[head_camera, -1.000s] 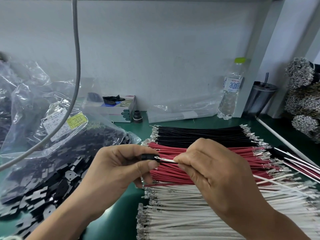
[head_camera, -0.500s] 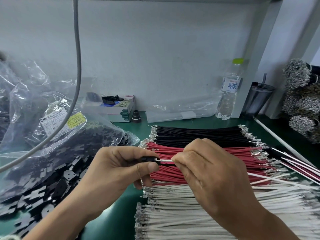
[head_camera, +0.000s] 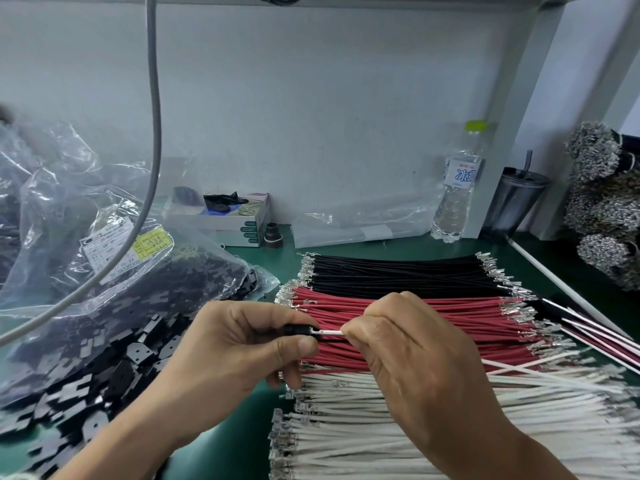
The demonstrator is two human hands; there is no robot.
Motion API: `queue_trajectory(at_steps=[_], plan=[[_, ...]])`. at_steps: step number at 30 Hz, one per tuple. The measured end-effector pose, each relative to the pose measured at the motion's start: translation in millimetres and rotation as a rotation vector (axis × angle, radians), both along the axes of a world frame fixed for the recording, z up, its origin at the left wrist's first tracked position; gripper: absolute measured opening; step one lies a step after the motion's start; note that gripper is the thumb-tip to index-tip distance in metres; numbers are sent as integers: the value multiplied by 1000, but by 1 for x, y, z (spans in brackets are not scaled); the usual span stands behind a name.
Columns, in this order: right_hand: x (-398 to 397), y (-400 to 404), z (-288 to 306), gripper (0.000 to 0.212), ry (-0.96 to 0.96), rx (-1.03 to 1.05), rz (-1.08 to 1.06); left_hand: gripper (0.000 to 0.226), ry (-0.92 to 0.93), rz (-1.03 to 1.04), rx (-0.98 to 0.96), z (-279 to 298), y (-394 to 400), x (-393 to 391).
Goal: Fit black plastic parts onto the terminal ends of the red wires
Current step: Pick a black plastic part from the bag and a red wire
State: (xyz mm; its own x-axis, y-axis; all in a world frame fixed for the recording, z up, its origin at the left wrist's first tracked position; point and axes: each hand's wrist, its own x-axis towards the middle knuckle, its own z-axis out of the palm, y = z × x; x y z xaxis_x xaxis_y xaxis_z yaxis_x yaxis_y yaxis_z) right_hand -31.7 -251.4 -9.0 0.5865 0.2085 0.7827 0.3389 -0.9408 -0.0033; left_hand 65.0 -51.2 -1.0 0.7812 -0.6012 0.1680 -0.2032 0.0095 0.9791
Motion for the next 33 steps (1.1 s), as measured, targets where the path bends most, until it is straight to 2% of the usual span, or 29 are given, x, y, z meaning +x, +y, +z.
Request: queue_trajectory(at_steps=[5, 10, 17, 23, 28, 31, 33], plan=[[3, 4, -7, 3, 22, 65, 33, 19, -38, -1, 70, 2, -3, -5], [3, -2, 5, 20, 50, 196, 25, 21, -18, -5, 25, 5, -2, -3], [2, 4, 1, 23, 62, 134, 53, 15, -46, -40, 6, 1, -4, -6], [4, -7, 22, 27, -37, 60, -16, 20, -63, -10, -103, 7, -5, -2], [-1, -10, 22, 28, 198, 163, -102, 29, -47, 128, -197, 18, 10, 9], [-2, -17, 32, 26, 130, 239, -140, 37, -68, 182, -111, 26, 34, 23], [-8, -18, 51, 19, 13, 336, -101, 26, -184, 331, 67, 22, 44, 35]])
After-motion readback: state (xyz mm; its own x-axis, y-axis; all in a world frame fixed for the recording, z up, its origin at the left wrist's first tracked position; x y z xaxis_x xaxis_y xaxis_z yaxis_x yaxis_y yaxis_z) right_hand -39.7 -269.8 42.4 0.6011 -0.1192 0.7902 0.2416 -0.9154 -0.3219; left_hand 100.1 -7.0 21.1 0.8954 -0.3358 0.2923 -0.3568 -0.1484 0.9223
